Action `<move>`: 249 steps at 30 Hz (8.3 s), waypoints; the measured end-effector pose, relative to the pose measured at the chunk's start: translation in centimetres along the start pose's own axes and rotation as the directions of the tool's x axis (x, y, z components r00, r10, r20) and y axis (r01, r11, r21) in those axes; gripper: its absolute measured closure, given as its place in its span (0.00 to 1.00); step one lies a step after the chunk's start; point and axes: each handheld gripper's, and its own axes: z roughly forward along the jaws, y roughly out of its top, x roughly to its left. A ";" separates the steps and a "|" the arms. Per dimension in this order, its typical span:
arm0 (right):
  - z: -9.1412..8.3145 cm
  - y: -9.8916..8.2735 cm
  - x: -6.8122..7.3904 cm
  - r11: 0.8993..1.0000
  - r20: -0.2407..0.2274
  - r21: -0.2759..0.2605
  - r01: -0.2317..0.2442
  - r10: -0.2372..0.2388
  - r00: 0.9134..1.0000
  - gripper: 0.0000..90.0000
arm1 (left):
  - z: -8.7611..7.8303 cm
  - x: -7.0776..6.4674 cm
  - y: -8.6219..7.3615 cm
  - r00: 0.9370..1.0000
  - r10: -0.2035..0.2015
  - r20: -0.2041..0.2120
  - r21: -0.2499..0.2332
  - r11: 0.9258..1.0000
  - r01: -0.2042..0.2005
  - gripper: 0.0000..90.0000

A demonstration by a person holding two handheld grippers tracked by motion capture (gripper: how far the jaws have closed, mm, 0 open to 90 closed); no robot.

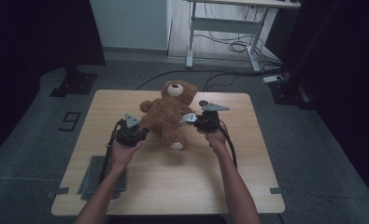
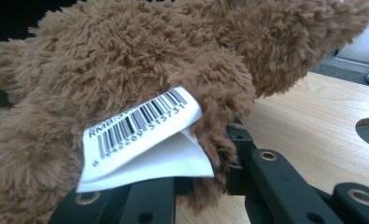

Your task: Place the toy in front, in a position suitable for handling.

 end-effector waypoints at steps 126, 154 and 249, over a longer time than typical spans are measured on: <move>-4.6 -8.3 5.4 0.999 -0.188 0.042 0.017 -0.009 0.982 0.85 | 7.1 -2.0 2.2 0.988 0.153 0.019 0.165 0.974 -0.154 0.66; -5.0 -9.6 5.6 0.995 -0.139 0.076 0.070 -0.059 0.988 0.74 | 4.6 -0.8 2.5 0.994 0.102 0.024 0.112 0.988 -0.104 0.33; -8.3 -11.0 0.2 0.992 0.117 0.093 -0.083 0.072 0.991 0.67 | -3.5 -2.5 -5.9 0.989 0.061 0.135 0.064 0.995 -0.070 0.31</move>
